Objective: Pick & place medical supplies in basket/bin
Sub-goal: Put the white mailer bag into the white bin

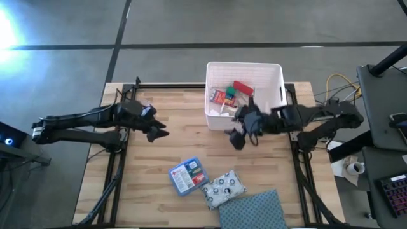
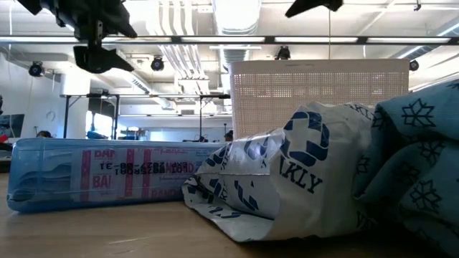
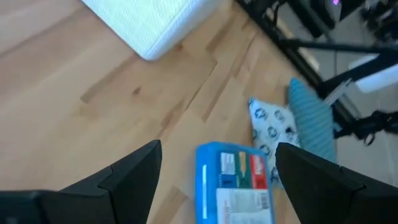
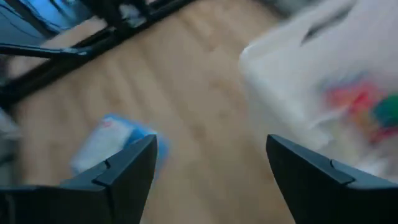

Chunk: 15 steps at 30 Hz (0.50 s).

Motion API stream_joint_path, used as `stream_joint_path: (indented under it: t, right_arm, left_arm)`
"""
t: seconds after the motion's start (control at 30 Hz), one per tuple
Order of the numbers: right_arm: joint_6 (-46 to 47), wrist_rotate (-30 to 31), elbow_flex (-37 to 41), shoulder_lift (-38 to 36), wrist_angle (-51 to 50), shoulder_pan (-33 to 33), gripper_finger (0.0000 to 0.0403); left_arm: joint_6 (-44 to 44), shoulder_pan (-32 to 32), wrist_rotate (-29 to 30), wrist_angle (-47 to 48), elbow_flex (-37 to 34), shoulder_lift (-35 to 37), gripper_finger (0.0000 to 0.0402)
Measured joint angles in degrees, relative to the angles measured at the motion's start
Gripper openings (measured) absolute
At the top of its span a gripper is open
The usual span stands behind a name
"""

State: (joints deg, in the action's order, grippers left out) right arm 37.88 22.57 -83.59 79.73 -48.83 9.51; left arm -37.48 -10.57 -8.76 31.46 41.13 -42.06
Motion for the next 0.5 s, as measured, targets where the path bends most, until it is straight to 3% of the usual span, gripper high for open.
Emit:
stream_joint_path:
  t: [0.17, 0.33, 0.5]
  right_arm:
    - [17.89, -6.93, 0.47, 2.96, -1.96, 3.55, 0.0280]
    - [27.95, -14.76, 0.76, 8.72, -4.33, 8.87, 0.0268]
    - [33.36, -13.74, 0.57, 15.48, -4.52, 15.90, 0.0262]
  left_arm:
    - [4.07, 0.00, -0.81, -0.43, -0.07, -4.02, 0.0293]
    - [8.98, -0.01, -1.54, -0.41, -0.09, -7.81, 0.0293]
    - [15.08, -0.02, -2.11, -1.46, -0.09, -10.64, 0.0293]
